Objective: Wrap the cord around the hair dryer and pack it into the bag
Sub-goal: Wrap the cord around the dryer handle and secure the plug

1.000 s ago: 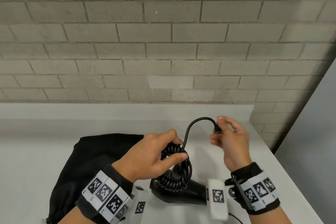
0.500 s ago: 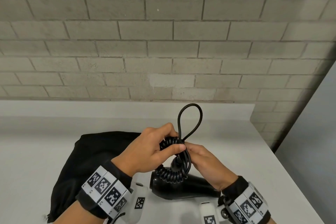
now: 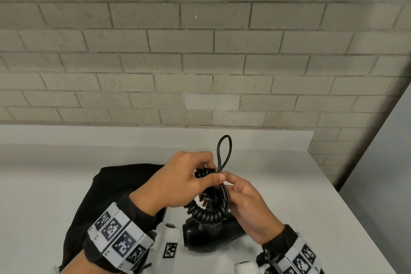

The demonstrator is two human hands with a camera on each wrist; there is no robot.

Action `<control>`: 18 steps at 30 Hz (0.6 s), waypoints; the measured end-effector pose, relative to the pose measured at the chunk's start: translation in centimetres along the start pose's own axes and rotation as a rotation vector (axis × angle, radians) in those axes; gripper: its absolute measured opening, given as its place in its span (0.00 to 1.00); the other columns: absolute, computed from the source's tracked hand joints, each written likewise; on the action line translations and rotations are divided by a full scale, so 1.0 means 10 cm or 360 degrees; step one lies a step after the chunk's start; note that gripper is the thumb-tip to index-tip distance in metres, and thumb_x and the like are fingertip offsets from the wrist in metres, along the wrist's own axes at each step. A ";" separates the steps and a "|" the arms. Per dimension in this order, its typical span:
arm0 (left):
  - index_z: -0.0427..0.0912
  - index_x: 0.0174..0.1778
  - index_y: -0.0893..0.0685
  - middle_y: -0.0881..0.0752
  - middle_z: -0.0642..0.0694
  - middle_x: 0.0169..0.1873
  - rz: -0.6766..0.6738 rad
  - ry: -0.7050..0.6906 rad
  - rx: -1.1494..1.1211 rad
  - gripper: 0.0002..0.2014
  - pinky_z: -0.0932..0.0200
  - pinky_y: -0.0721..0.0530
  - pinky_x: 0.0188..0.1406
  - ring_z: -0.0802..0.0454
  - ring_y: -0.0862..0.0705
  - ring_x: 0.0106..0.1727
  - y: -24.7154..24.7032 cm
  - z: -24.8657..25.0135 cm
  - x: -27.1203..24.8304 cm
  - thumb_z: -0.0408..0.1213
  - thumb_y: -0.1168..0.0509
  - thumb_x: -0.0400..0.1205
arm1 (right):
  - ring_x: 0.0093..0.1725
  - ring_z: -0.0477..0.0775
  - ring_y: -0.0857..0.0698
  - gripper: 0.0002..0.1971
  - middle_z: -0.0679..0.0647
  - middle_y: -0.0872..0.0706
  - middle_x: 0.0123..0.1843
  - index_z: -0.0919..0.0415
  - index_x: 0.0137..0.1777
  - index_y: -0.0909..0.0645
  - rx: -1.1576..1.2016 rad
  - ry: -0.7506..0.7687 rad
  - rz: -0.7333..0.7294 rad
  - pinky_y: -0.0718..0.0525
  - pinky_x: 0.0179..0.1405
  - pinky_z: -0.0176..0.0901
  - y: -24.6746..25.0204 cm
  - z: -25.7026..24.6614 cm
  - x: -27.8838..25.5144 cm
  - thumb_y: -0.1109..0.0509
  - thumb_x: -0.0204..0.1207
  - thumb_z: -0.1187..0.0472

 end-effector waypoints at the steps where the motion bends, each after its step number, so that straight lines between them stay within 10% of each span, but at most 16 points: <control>1: 0.53 0.38 0.18 0.14 0.48 0.30 -0.0021 0.0056 -0.0008 0.14 0.64 0.25 0.26 0.58 0.25 0.22 0.00 -0.02 0.00 0.59 0.30 0.79 | 0.51 0.62 0.11 0.17 0.66 0.10 0.50 0.66 0.65 0.20 0.0085 -0.0033 0.0015 0.20 0.62 0.57 0.00 0.02 -0.02 0.43 0.81 0.74; 7: 0.52 0.38 0.17 0.13 0.44 0.29 -0.0043 0.0241 0.0009 0.15 0.66 0.28 0.23 0.60 0.27 0.20 -0.04 -0.08 -0.02 0.60 0.31 0.79 | 0.63 0.66 0.16 0.28 0.68 0.14 0.63 0.65 0.65 0.18 0.0485 -0.0052 -0.0029 0.25 0.70 0.64 -0.08 0.05 -0.13 0.28 0.64 0.55; 14: 0.53 0.39 0.19 0.15 0.42 0.26 0.0043 0.0249 -0.0112 0.12 0.52 0.24 0.26 0.56 0.27 0.22 -0.10 -0.03 -0.11 0.57 0.30 0.79 | 0.55 0.63 0.12 0.30 0.65 0.11 0.56 0.66 0.67 0.21 0.0279 -0.0106 -0.0156 0.14 0.57 0.53 -0.23 0.02 -0.18 0.22 0.62 0.70; 18: 0.52 0.38 0.16 0.21 0.47 0.19 0.0103 0.0337 -0.0207 0.12 0.63 0.29 0.23 0.56 0.29 0.20 -0.08 -0.07 -0.14 0.56 0.27 0.77 | 0.55 0.62 0.12 0.34 0.67 0.12 0.58 0.65 0.69 0.24 0.0111 -0.0146 -0.0187 0.15 0.55 0.50 -0.23 0.02 -0.20 0.21 0.61 0.74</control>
Point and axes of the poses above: each hand's wrist, its own x-axis towards the middle knuckle, its own y-axis out of the back of the hand, z = x × y, the point moved 10 cm from there along x, towards the middle knuckle
